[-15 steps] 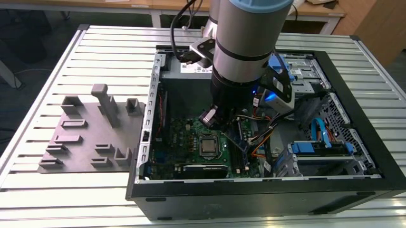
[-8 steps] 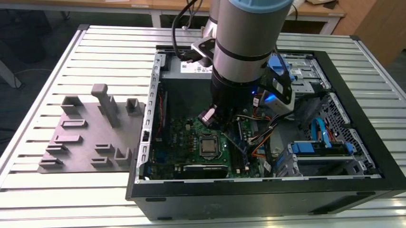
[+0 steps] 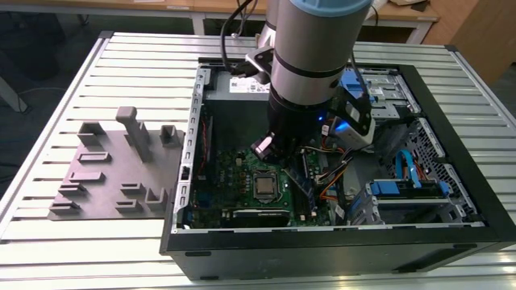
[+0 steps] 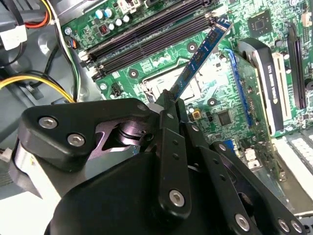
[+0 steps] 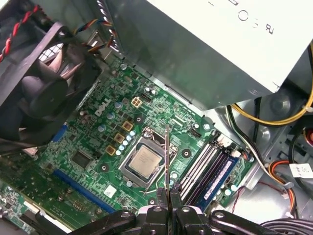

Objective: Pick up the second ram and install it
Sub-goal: 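Insert the second ram into the second slot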

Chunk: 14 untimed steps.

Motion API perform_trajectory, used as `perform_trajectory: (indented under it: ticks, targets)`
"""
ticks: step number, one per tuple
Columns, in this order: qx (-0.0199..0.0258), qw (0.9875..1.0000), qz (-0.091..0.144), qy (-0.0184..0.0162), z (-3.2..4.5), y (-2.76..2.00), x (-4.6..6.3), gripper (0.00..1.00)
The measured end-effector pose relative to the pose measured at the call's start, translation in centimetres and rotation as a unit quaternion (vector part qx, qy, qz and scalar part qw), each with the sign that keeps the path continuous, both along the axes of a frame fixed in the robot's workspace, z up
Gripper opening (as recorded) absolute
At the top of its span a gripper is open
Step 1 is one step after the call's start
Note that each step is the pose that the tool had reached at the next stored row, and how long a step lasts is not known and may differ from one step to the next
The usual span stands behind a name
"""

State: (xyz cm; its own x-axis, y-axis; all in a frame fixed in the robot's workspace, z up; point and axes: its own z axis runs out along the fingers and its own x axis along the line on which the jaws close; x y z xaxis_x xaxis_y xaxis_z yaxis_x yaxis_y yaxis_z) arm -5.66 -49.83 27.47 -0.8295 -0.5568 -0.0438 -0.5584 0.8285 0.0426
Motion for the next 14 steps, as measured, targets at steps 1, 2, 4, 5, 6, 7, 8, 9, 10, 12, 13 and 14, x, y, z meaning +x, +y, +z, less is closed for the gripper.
perform_trajectory:
  ticks: [1, 2, 4, 5, 6, 7, 8, 9, 10, 12, 13, 14]
  targets:
    - [0.0000, 1.0000, -0.004, 0.0000, 0.00, 0.00, 0.00, 0.14]
    - [0.0000, 1.0000, -0.008, 0.0000, -0.01, 0.00, 0.00, 0.14]
    - [-0.0001, 0.9999, -0.016, 0.0000, -0.01, 0.00, 0.00, 0.14]
    - [-0.0001, 0.9998, -0.020, 0.0000, -0.01, 0.00, 0.00, 0.14]
    - [-0.0001, 0.9997, -0.024, 0.0000, -0.01, 0.00, 0.00, 0.14]
    - [-0.0001, 0.9996, -0.027, 0.0000, -0.02, 0.00, 0.00, 0.14]
    - [-0.0001, 0.9995, -0.031, 0.0000, -0.02, 0.00, 0.00, 0.14]
    - [-0.0001, 0.9994, -0.035, 0.0000, -0.02, 0.00, 0.00, 0.14]
    - [-0.0001, 0.9992, -0.039, 0.0000, -0.02, 0.00, 0.00, 0.14]
    - [-0.0002, 0.9989, -0.046, 0.0000, -0.03, 0.00, 0.00, 0.14]
    - [-0.0002, 0.9987, -0.050, 0.0000, -0.03, 0.00, 0.00, 0.14]
    - [-0.0002, 0.9985, -0.054, 0.0000, -0.03, 0.00, 0.00, 0.14]
